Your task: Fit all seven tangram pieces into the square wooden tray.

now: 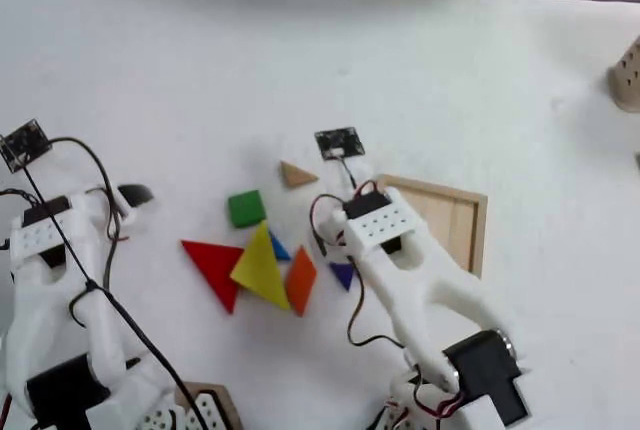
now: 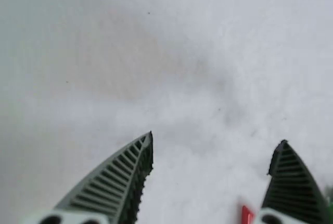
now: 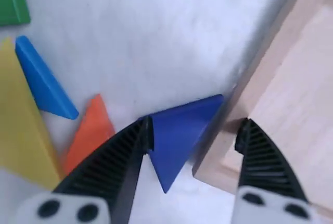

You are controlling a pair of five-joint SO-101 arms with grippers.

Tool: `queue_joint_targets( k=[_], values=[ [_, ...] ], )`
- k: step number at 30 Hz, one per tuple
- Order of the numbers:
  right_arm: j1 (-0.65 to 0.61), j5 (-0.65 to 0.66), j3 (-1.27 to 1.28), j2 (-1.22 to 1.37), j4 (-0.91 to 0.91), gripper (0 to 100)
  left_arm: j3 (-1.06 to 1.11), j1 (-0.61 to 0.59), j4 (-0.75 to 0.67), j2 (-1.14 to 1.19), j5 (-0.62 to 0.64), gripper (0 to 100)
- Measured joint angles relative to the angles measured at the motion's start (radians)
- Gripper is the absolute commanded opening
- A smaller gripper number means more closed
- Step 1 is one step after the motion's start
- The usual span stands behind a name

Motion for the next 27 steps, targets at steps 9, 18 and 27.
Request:
queue_joint_targets(
  k=[9,18,27],
  values=[
    [-0.038,-0.132,0.0,0.0,-0.043,25.9,0.0,0.0,0.0,0.0,0.0,35],
    [-0.11,-0.144,0.029,-0.002,-0.095,25.8,0.0,0.0,0.0,0.0,0.0,35],
    [-0.086,-0.144,0.063,-0.021,-0.103,25.8,0.0,0.002,-0.029,0.0,0.0,35]
  ],
)
